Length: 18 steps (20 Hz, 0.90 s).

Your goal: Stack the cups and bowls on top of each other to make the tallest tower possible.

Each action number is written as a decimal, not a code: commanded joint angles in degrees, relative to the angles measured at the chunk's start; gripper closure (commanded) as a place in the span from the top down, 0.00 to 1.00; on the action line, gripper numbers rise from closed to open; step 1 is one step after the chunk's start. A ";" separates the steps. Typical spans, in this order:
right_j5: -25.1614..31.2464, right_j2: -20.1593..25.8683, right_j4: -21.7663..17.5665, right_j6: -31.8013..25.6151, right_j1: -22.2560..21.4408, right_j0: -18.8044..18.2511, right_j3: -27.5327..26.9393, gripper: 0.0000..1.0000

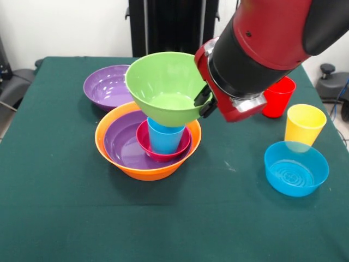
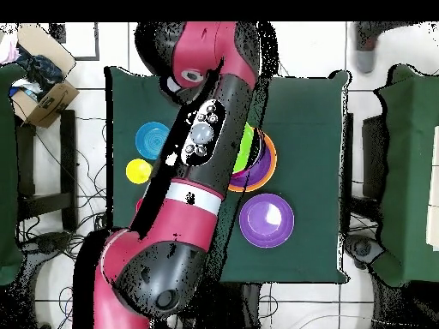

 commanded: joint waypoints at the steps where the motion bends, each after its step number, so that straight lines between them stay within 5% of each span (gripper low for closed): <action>1: 1.51 5.40 0.32 -3.44 2.32 -1.84 -3.69 0.00; 18: -0.81 7.04 -3.58 -5.85 -0.05 -0.32 2.08 0.00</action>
